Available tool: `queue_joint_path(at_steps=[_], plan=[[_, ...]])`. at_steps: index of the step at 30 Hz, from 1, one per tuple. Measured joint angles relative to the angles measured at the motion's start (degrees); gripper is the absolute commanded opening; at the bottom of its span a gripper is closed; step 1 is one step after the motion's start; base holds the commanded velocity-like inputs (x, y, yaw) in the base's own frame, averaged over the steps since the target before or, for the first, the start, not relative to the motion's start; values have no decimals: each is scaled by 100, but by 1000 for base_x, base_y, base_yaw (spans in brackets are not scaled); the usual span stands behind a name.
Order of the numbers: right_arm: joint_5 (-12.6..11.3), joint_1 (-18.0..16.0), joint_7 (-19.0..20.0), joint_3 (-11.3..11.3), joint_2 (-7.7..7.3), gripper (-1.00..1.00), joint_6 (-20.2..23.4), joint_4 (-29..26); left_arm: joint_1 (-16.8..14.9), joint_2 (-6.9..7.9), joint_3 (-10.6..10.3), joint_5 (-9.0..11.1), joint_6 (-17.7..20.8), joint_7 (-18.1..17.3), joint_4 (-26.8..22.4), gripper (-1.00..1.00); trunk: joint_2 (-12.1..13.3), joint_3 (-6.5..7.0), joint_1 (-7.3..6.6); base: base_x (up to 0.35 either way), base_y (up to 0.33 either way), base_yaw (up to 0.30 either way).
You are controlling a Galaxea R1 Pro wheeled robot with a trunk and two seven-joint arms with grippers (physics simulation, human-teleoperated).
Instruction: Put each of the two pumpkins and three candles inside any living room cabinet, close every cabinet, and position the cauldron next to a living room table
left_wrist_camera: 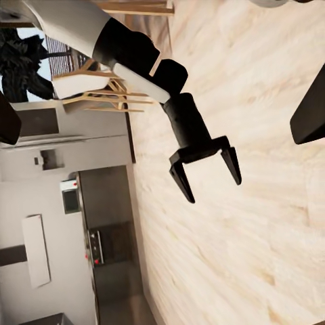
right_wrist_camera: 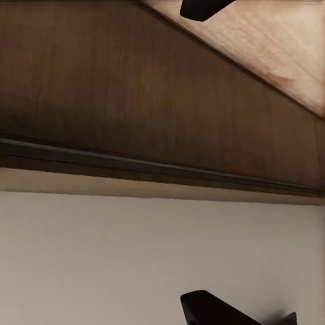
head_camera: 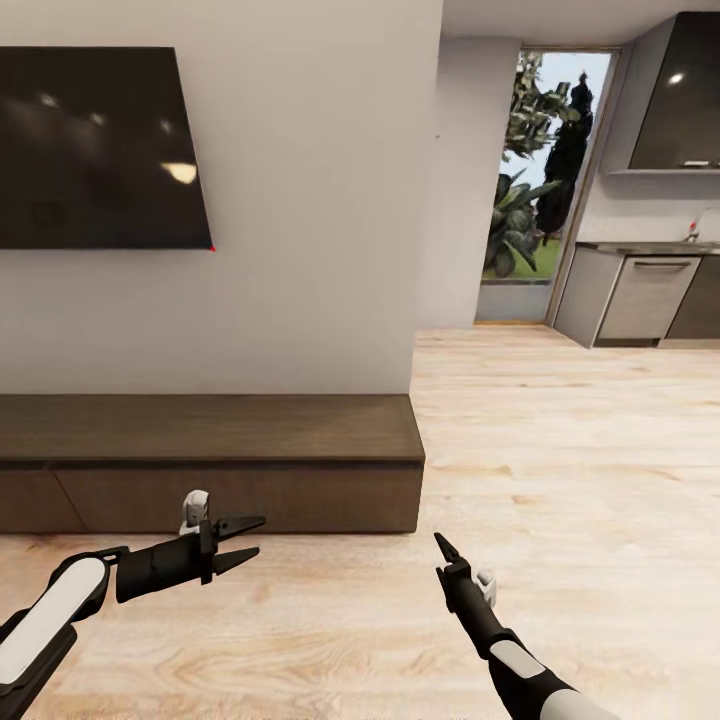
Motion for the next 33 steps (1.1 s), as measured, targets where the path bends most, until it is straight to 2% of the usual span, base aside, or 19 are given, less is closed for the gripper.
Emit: queue_joint_path(at_steps=[7,14,25,33], plan=[[-5,0,3,0,7,100,-16,-32,0,0,-3,1,0,-5,-7,100,-281,-126,154,0,0,0],[-10,0,11,0,9,100,-19,-40,-1,0,-2,14,0,-8,-137,100,-282,-126,154,9,0,0],[-7,0,63,0,15,100,-30,-53,0,19,-69,15,-2,-7,-228,100,-282,-126,154,147,0,0],[4,0,70,3,26,100,-49,-56,0,48,-95,261,-3,0,-214,100,-282,-126,152,131,0,0]])
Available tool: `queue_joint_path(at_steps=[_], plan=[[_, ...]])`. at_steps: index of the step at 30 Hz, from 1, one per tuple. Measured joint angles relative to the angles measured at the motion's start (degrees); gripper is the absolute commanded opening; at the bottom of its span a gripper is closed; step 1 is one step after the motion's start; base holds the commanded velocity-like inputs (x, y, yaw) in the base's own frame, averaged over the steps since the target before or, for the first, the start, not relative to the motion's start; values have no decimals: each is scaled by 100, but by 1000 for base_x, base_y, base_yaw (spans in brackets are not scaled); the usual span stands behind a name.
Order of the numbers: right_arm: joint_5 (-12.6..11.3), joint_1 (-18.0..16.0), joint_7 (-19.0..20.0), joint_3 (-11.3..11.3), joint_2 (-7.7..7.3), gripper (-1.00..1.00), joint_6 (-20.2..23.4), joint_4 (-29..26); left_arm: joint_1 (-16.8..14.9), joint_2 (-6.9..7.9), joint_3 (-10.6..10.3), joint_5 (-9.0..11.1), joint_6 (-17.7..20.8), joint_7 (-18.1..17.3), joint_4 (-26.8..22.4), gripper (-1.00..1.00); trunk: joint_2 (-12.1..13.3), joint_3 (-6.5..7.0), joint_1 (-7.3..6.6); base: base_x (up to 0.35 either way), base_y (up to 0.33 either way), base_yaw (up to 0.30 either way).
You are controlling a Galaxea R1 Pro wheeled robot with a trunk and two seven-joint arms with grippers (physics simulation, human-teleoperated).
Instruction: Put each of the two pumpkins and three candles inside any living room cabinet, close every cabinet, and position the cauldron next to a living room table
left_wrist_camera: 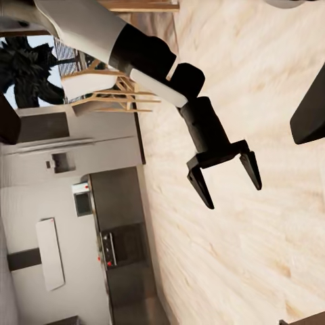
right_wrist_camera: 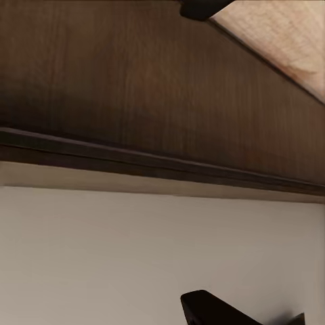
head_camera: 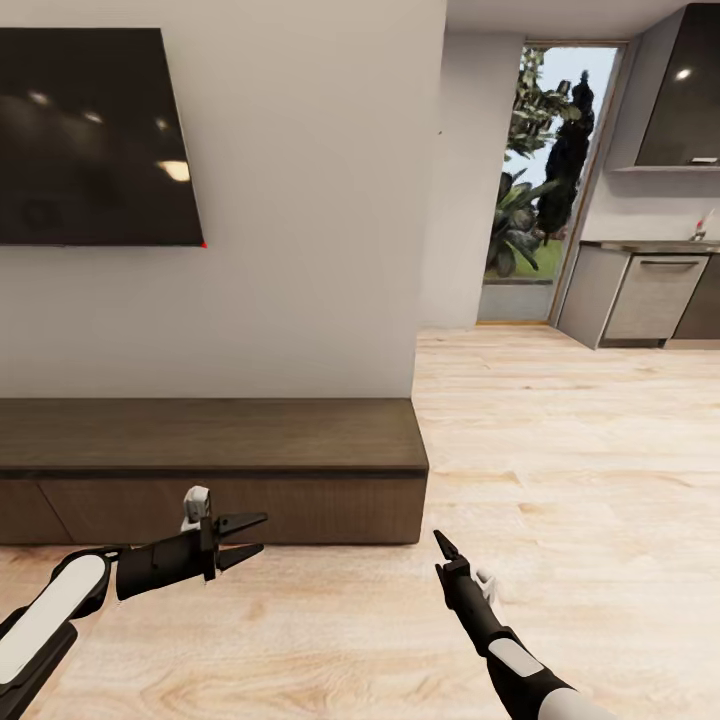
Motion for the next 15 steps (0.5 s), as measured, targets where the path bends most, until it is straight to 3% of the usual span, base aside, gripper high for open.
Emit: queue_joint_path(at_steps=[5,15], plan=[[15,0,-22,6,16,100,-8,0,1,-1,-14,28,0,0,12,100,0,0,2,87,0,0],[11,0,-43,4,-3,100,-10,0,0,-39,-172,30,0,0,-18,100,0,0,0,221,0,0]])
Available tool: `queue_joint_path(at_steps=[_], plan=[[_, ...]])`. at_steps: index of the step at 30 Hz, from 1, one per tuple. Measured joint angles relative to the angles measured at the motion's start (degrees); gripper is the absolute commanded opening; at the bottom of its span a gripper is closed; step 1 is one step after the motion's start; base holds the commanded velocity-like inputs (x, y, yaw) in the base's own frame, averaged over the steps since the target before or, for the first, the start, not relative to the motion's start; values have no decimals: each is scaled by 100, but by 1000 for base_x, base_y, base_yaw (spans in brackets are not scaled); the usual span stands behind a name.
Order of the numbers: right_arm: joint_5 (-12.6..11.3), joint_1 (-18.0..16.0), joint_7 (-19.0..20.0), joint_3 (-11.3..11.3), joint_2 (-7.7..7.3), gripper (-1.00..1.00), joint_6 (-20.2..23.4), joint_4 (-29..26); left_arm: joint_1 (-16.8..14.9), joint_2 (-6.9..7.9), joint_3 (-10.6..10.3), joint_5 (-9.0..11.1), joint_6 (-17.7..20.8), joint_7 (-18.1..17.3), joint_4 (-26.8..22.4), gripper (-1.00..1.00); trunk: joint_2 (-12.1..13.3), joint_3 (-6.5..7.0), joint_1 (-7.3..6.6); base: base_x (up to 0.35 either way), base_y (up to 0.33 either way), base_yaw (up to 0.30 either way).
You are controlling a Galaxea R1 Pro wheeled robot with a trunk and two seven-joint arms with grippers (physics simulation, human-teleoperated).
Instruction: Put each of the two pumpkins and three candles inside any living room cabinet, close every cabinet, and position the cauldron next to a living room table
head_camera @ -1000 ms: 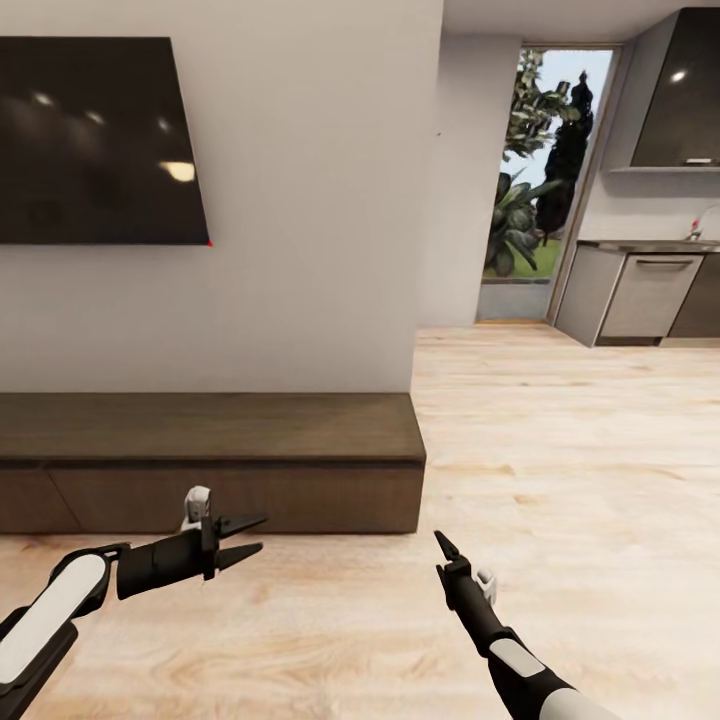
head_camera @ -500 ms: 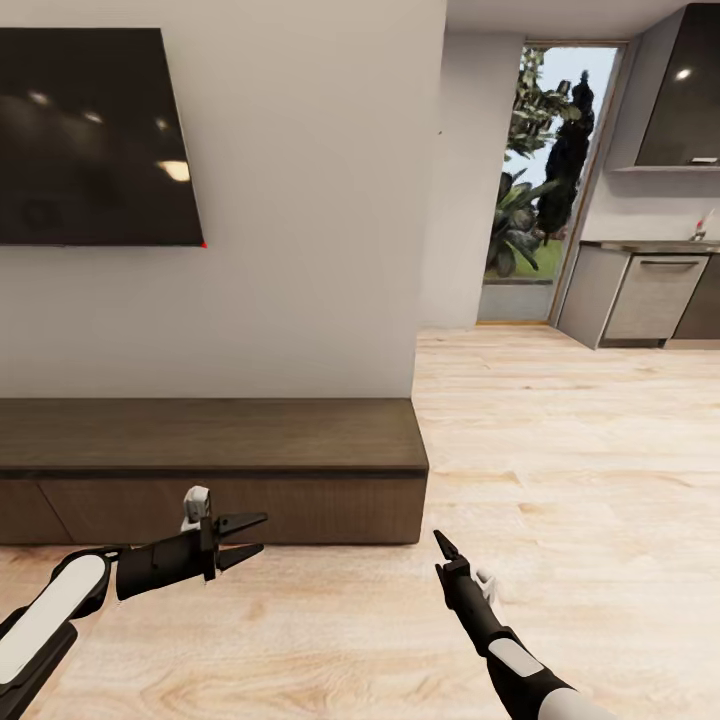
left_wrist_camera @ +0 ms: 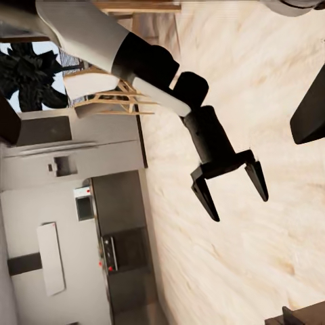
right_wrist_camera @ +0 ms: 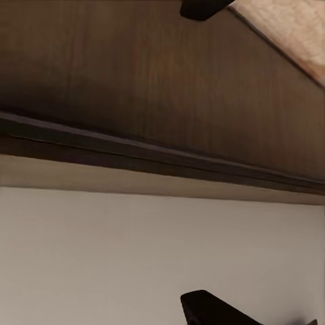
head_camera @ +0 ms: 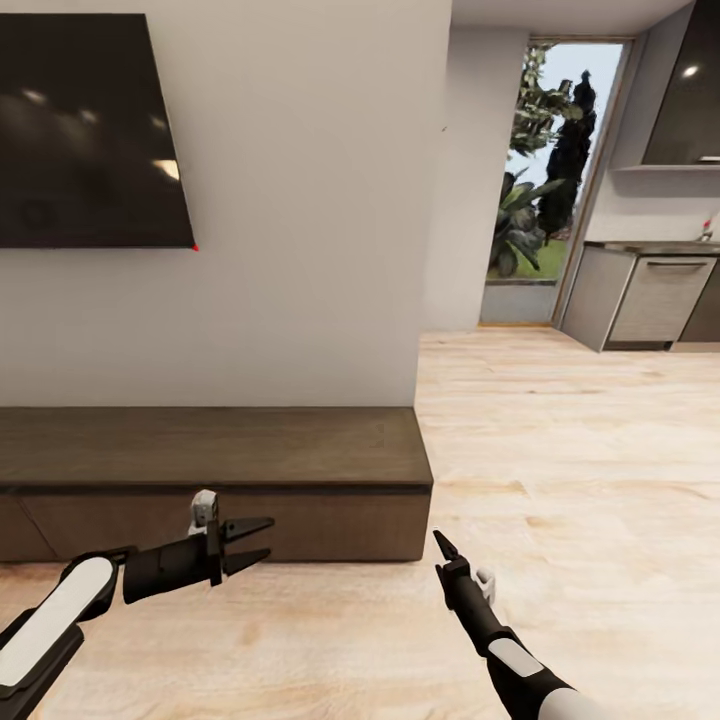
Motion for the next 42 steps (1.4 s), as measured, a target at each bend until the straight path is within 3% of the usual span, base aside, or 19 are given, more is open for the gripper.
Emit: queue_joint_path(at_steps=[12,18,24,30,42], plan=[[-2,0,-1,-7,-14,100,0,0,0,-12,-83,6,0,0,-9,100,0,0,1,251,0,0],[-2,0,12,-5,-15,100,0,-2,0,-18,-492,59,-1,-4,-4,100,0,0,2,70,0,0],[6,0,25,0,2,100,-9,-8,9,-14,-857,330,-13,8,59,100,0,0,1,83,0,0],[-1,0,24,0,-3,100,-109,-9,10,-18,-1049,356,-20,10,65,100,0,0,1,123,0,0],[-3,0,26,1,-13,100,-127,-3,9,-18,-1122,354,-25,10,67,100,0,0,2,164,0,0]])
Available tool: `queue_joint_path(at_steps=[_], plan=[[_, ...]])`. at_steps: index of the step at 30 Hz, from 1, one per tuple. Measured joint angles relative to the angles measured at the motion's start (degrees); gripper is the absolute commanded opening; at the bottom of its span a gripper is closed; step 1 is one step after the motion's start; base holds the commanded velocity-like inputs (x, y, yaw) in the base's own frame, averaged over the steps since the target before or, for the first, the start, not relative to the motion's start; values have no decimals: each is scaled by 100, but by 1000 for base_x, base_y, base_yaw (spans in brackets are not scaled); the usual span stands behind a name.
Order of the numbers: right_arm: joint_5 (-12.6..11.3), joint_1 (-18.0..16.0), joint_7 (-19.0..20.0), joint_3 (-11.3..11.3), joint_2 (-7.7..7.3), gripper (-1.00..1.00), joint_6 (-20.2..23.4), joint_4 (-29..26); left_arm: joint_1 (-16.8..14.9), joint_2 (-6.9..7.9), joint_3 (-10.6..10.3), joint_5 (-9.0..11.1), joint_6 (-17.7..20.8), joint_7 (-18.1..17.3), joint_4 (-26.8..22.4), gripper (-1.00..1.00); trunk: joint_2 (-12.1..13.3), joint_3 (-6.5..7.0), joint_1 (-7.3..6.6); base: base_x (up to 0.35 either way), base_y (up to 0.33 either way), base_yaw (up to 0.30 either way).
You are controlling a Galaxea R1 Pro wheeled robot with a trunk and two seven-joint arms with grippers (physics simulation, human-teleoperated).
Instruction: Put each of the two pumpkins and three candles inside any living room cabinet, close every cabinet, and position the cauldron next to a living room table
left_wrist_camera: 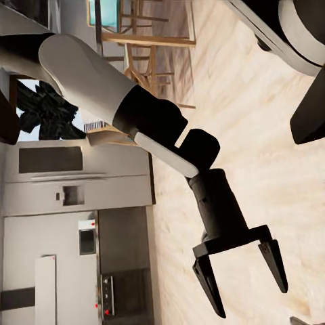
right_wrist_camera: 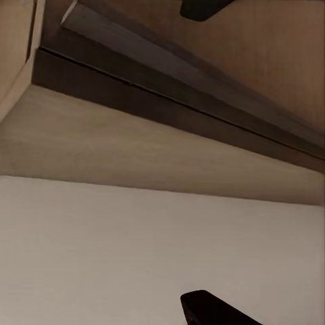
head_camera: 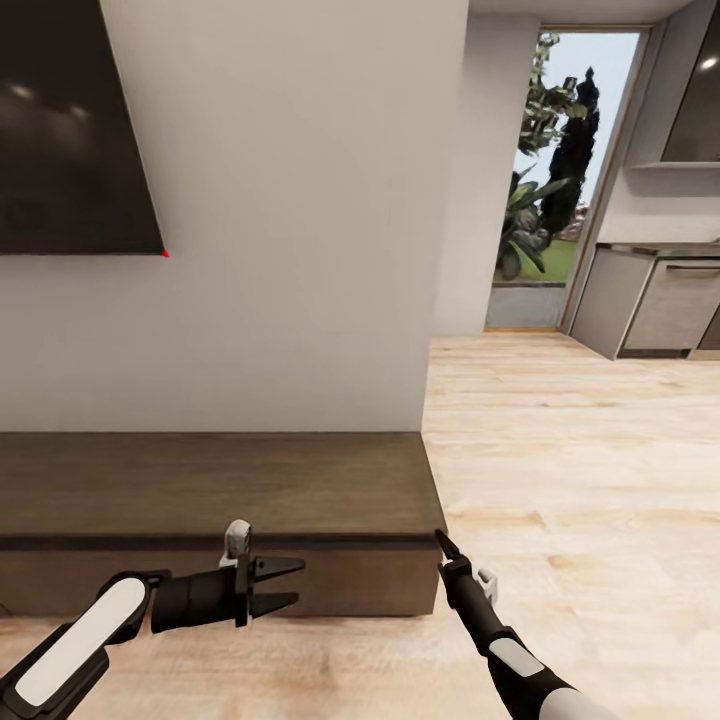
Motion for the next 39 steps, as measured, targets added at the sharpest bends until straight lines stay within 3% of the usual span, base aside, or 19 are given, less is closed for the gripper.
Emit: queue_joint_path(at_steps=[5,23,30,33,39], plan=[[1,0,0,-1,-1,100,0,2,0,0,5,4,-5,0,0,100,0,0,1,16,0,0],[-11,0,44,-8,-9,100,-31,-1,0,0,1,3,-4,0,0,100,-720,-323,396,0,0,0],[-13,0,294,-8,-10,100,-25,-4,0,-8,19,16,-2,-7,-16,100,-731,-478,415,0,0,0],[-13,0,336,-8,-10,100,-24,1,-3,-14,58,115,-9,-4,-14,100,-735,-544,422,0,0,0],[-13,0,350,-1,4,100,-24,3,-9,-10,267,487,-15,0,-24,100,-735,-545,422,0,0,0]])
